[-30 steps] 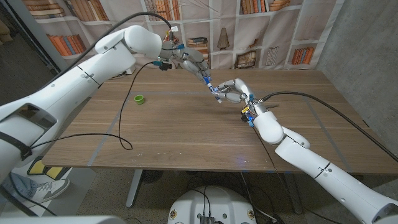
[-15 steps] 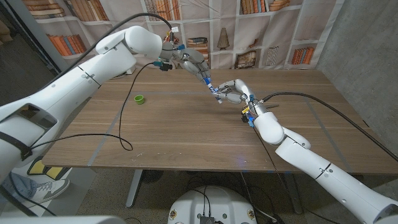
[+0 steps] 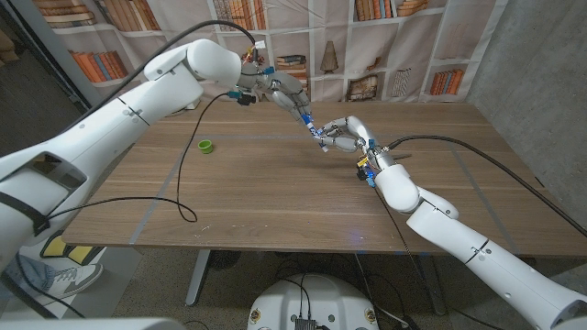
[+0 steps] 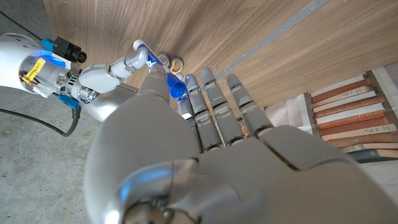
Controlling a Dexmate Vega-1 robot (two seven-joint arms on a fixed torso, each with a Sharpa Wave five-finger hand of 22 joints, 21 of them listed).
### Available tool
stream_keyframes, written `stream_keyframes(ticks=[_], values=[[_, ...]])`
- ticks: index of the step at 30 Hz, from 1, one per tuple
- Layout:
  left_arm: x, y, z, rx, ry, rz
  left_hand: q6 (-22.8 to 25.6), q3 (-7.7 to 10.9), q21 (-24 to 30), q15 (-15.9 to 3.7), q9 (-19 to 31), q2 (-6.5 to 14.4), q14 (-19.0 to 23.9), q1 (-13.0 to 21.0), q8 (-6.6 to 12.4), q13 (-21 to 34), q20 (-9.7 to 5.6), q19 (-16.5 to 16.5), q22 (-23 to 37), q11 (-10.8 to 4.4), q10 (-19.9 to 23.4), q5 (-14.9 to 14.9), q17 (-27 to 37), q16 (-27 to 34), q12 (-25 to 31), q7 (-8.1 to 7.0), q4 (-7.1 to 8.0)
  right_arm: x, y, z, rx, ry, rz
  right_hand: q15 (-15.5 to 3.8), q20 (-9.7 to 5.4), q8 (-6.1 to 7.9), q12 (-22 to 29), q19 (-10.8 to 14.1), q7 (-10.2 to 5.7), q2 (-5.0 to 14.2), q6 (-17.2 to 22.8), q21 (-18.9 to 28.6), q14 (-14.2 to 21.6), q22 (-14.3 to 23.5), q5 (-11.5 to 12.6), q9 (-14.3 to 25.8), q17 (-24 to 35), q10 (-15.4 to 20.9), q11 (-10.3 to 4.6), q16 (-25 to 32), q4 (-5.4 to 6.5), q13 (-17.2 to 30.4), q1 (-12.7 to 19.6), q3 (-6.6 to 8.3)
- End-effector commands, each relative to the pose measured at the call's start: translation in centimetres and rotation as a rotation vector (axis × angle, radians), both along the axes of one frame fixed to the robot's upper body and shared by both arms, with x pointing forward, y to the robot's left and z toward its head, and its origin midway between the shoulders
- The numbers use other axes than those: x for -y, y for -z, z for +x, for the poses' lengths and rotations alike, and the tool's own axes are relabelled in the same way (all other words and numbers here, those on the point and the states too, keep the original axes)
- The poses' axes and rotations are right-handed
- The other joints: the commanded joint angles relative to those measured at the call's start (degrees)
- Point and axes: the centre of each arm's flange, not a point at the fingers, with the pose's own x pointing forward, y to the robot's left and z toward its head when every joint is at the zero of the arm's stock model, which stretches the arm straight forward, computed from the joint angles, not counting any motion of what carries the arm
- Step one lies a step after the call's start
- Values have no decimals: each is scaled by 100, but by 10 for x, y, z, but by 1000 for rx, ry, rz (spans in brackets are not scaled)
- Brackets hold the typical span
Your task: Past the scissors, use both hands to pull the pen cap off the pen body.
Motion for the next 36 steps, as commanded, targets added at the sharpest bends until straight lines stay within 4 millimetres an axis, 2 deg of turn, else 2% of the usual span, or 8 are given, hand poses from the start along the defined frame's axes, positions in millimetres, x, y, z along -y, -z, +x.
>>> stream_keyframes(ticks=[1, 8, 16, 18, 21, 29, 36], values=[[3, 0, 6, -8, 4, -9, 95, 50, 43, -143, 33, 16, 163, 85, 38, 14, -20, 93, 15, 20, 100, 21, 5, -3, 15, 0, -28, 0, 0, 4, -8, 0, -3, -136, 43, 54, 38, 6, -334, 388, 314, 7, 57, 13, 44, 13, 2, 86, -84, -8, 61, 28, 425, 7], [8, 2, 8, -11, 4, -13, 234, 151, 72, -316, 31, 59, 604, 191, 45, 8, -156, 254, -4, -48, 308, 22, -5, 42, 36, -19, -67, 1, 2, 6, -17, 0, 1, -134, 47, 54, 40, 7, -336, 393, 313, 7, 61, 13, 46, 13, 2, 88, -83, -9, 76, 29, 434, 0], [12, 3, 8, -10, 9, -10, 267, 176, 58, -302, 32, 36, 731, 220, 37, 8, -155, 256, -8, -54, 310, 16, -17, 29, 7, -39, -84, 4, 4, 5, -20, 1, 4, -135, 48, 55, 35, 6, -336, 391, 314, 6, 66, 13, 48, 13, 3, 86, -83, -8, 94, 22, 455, -13], [13, 3, 8, -9, 11, -9, 345, 192, 63, -322, 33, 36, 801, 226, 53, 9, -222, 293, -9, -120, 390, 13, -21, 16, 19, -40, -81, 4, 5, 5, -20, 1, 4, -135, 54, 54, 36, 12, -336, 393, 313, 9, 70, 13, 49, 12, 3, 86, -83, -7, 97, 22, 459, -14], [13, 4, 7, -10, 12, -6, 406, 218, 63, -380, 34, 51, 864, 246, 65, 10, -317, 321, -11, -122, 452, 15, -22, 7, 26, -50, -84, 4, 5, 5, -22, 3, 5, -135, 50, 54, 35, 4, -335, 389, 313, 5, 69, 13, 49, 12, 2, 86, -83, -8, 101, 20, 466, -19], [12, 5, 10, -18, 9, -7, 438, 246, 65, -370, 36, 55, 954, 260, 58, 11, -290, 359, -12, -98, 482, 12, -24, -6, 11, -48, -83, 4, 5, 7, -23, 5, 8, -134, 57, 54, 32, 7, -336, 388, 312, 7, 70, 14, 51, 12, 2, 83, -83, -9, 118, 17, 472, -32], [16, 5, 13, -16, 9, -15, 585, 327, 82, -459, 37, 104, 1148, 309, 79, 12, -430, 473, -16, -134, 616, 16, -17, -13, 12, -87, -82, 5, 4, 10, -26, 8, 11, -132, 53, 53, 39, -3, -335, 387, 312, 3, 73, 14, 53, 12, 3, 87, -84, -8, 132, 24, 485, -44]])
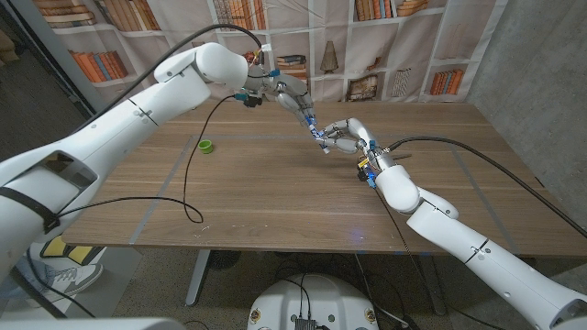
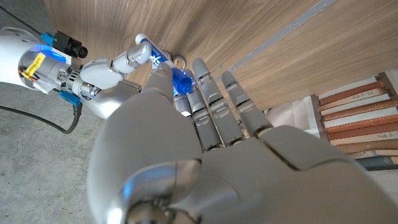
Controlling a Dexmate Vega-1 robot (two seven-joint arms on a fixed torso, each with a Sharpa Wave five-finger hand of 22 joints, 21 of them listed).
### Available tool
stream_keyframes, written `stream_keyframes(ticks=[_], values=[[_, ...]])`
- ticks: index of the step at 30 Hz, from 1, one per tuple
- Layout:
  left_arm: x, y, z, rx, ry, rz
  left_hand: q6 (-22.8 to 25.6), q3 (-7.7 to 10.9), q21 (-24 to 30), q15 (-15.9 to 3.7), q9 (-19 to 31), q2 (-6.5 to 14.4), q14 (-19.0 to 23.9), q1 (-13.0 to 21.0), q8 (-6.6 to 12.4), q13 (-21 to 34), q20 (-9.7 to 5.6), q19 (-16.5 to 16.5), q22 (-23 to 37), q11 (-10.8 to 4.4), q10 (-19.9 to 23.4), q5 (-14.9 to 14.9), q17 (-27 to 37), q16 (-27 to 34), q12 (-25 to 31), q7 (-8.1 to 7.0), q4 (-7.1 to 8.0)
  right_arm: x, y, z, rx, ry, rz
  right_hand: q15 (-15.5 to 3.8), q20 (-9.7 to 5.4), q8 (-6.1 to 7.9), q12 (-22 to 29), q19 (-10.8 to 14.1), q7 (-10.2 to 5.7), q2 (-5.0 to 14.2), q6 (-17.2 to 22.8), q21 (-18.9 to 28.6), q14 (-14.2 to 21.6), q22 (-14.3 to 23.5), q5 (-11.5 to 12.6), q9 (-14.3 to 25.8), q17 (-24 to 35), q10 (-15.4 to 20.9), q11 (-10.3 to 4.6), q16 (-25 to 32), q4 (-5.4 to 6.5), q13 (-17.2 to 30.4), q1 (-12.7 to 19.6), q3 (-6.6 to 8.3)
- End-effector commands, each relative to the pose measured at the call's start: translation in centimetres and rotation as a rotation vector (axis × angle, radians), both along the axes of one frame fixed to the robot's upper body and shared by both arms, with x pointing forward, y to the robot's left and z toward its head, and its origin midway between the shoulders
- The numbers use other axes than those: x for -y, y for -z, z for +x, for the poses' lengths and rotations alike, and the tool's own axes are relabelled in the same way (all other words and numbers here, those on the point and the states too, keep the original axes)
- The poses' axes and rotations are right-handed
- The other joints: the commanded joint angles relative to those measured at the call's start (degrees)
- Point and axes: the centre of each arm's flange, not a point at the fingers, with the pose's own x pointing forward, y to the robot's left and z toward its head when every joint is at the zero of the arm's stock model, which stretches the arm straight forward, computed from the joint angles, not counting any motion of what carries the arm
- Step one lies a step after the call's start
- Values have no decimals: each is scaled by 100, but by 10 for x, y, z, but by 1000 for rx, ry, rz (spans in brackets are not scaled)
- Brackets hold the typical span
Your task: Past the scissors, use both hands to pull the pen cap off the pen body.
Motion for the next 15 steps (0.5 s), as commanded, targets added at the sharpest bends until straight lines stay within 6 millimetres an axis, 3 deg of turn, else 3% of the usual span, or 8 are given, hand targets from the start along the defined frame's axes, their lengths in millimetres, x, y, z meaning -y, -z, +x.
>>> stream_keyframes(ticks=[1, 7, 15], values=[[4, 1, 4, 1, -2, -11, 106, 92, 41, -152, 7, 73, 202, 31, 33, 11, -71, 103, 9, -11, 117, 17, 13, -4, 9, 3, -2, 1, 0, 4, -3, 6, 6, -143, 9, 48, 37, 9, -335, 397, 312, 8, 64, 15, 37, 13, 3, 87, -84, -8, 25, 29, 477, -28], [6, 1, 7, -7, -6, -35, 276, 178, 67, -191, 7, 78, 416, 115, 67, 13, -99, 237, 5, -47, 272, 21, 13, -4, 26, 23, -34, 2, 0, 5, -5, 12, 4, -137, 9, 47, 36, 4, -336, 397, 311, 6, 56, 15, 36, 13, 2, 84, -84, -12, 40, 28, 477, -39], [9, 2, 12, -17, -17, -71, 762, 347, 105, -239, 18, 115, 802, 207, 204, 52, -292, 478, -4, -119, 725, 11, 13, -17, 124, -3, -26, 6, 2, 5, -12, 18, 5, -144, 22, 46, 32, 19, -336, 399, 312, 12, 64, 15, 41, 14, 5, 78, -84, -7, 49, 25, 498, -49]])
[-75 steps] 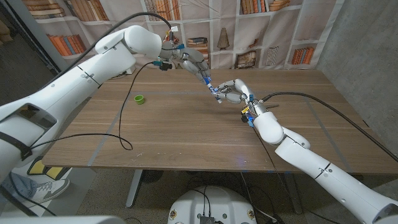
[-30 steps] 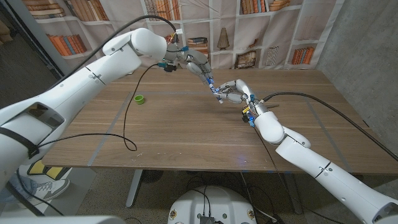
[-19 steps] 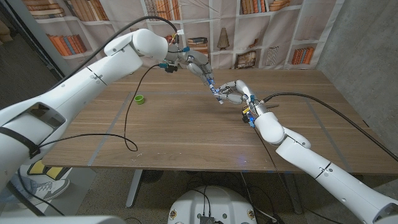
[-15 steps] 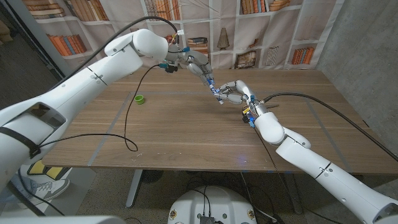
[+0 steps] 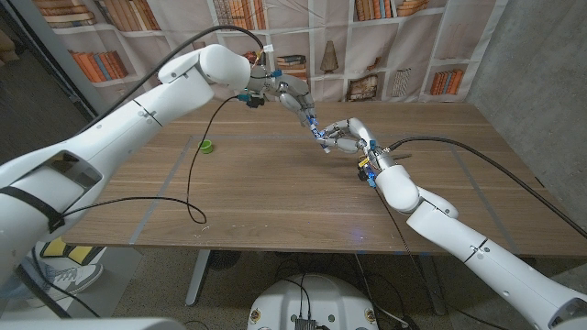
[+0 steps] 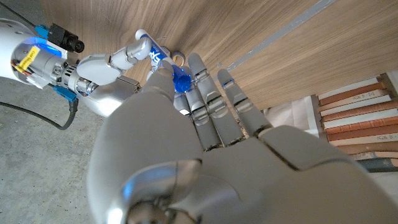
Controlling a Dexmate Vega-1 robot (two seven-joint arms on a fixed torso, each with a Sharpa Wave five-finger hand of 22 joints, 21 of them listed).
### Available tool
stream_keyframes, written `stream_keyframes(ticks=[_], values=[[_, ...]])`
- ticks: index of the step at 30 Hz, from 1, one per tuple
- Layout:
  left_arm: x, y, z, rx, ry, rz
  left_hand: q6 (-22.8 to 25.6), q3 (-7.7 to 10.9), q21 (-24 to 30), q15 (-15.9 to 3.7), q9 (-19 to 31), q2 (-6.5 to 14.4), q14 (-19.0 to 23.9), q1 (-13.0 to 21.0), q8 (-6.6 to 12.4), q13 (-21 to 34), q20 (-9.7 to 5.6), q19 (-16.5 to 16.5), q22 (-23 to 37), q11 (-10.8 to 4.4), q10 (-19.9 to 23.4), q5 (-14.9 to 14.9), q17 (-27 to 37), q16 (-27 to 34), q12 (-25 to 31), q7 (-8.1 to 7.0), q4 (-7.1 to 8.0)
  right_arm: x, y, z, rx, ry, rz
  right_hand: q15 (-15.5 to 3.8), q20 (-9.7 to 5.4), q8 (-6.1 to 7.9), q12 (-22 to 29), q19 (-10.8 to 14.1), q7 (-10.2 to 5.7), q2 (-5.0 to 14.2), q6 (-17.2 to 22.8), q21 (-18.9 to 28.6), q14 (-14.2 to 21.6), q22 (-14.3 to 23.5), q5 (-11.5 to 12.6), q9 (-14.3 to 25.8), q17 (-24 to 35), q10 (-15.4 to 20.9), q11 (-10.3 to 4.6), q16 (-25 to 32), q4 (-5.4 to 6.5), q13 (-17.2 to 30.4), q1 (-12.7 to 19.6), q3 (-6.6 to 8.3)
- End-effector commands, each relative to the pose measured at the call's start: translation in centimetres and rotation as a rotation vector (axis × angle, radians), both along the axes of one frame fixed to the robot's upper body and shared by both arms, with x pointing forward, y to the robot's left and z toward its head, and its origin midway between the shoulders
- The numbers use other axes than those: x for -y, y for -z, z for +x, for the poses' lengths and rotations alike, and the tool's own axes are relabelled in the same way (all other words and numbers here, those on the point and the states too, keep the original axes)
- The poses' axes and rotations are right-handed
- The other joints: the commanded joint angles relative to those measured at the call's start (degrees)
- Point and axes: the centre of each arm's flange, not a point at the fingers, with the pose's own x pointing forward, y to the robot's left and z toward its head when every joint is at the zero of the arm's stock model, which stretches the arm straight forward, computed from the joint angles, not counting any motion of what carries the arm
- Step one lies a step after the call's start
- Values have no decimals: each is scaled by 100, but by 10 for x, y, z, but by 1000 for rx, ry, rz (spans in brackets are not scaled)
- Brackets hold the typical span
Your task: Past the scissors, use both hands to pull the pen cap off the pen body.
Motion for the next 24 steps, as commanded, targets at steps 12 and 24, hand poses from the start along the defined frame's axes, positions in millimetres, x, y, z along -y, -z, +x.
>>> stream_keyframes(ticks=[12, 24], values=[[15, 7, 13, -23, -16, -144, 942, 460, 75, -94, 89, 8, 1118, 338, 326, 262, -520, 620, -35, 91, 986, 21, 24, 11, 252, 325, -37, 13, 5, -3, -7, 23, 13, -144, 30, 35, 45, 23, -335, 391, 318, 13, 81, 15, 44, 16, 6, 85, -84, -2, 40, 25, 448, -39], [16, 5, 12, 4, -28, -208, 1021, 564, 89, -38, 163, -119, 1506, 510, 374, 585, -591, 867, -28, 338, 1064, 27, 90, 92, 362, 529, -95, 22, 6, -10, 14, 24, 43, -150, 28, 34, 50, 24, -335, 394, 318, 13, 95, 16, 48, 17, 9, 93, -82, 3, 50, 29, 466, -52]])
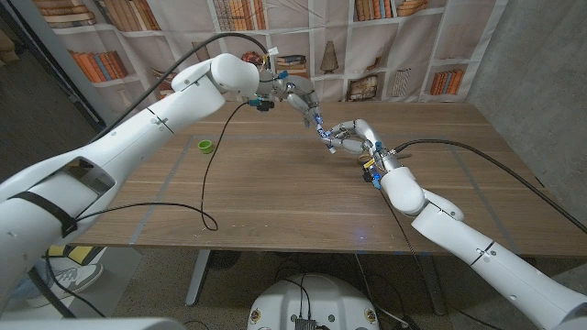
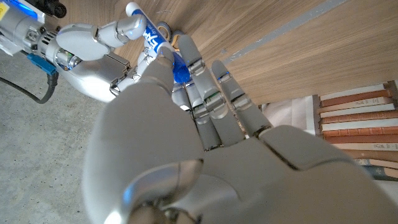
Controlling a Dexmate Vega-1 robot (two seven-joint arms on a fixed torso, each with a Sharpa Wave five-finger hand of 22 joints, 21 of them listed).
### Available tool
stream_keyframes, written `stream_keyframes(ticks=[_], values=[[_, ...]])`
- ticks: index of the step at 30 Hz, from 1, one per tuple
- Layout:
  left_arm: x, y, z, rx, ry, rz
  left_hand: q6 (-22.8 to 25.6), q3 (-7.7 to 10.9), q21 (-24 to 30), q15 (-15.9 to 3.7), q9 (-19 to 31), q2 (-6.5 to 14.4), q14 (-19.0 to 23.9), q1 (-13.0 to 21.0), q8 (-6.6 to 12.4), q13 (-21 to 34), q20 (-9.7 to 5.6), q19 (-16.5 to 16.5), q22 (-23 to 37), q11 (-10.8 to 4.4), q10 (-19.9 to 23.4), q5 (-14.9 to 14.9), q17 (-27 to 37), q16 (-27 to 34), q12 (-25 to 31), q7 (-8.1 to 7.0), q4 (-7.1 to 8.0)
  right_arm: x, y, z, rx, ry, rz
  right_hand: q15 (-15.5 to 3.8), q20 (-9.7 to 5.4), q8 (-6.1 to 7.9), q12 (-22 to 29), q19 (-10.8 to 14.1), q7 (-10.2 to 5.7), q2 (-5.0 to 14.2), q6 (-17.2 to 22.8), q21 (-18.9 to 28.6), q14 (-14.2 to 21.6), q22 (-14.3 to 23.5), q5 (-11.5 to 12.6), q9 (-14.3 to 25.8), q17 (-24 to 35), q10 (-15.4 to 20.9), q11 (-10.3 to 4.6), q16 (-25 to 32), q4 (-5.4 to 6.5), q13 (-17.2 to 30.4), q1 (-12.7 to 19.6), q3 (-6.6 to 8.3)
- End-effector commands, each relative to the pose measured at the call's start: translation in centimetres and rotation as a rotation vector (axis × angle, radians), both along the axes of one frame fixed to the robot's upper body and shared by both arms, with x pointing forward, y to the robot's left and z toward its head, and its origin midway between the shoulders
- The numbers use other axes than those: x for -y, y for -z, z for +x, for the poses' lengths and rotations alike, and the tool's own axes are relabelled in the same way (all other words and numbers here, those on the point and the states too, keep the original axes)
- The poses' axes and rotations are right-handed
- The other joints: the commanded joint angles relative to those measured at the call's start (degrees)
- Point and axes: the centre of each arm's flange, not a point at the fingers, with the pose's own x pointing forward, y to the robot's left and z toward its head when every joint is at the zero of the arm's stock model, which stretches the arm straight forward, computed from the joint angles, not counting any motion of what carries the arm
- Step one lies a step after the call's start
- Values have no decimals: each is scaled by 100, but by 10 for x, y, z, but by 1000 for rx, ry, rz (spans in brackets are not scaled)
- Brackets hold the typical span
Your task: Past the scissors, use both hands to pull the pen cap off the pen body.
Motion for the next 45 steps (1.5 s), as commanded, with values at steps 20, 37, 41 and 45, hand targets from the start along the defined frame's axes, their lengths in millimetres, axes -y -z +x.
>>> stream_keyframes(ticks=[20, 37, 41, 45], values=[[-24, -2, 4, -14, -37, -138, 179, 148, 8, 6, 123, 91, 118, 202, 46, 472, -464, 161, 11, -190, 186, 18, 57, 29, 222, 266, 61, 20, 7, -18, 92, -38, 156, -193, -222, 40, 149, 100, -284, 328, 361, 56, 620, 49, 19, 59, 326, 71, -29, 338, -157, 297, 698, -48], [-41, -3, -3, -33, -55, -163, 119, 201, -34, 9, 190, 100, 111, 239, 39, 713, -428, 172, 16, -207, 141, 10, 86, 19, 278, 270, 82, 17, 7, -19, 63, -29, 154, -184, -424, 13, 374, 327, -289, 413, 284, 275, 673, 195, 17, 213, 1205, 77, -34, 716, -168, 1022, 680, -146], [-43, -2, -5, -26, -51, -173, 94, 212, -53, 0, 207, 111, 81, 235, 34, 768, -408, 151, 17, -201, 125, 7, 93, 8, 288, 261, 96, 20, 3, -15, -6, -131, 101, 72, 540, -184, -330, 91, -350, 422, -514, 79, -825, 39, -346, 154, 215, -416, -96, -133, 207, 224, 8, -157], [-49, 1, -5, -17, -26, -225, 76, 220, -70, 5, 223, 113, 75, 229, 30, 816, -397, 134, 18, -219, 94, 4, 97, 6, 290, 253, 108, 21, -4, -22, -4, -122, 40, 713, 984, -632, -411, -264, -352, 221, -2040, -56, -2185, 16, -606, 187, 58, -2176, -60, -97, 198, 36, -722, -296]])
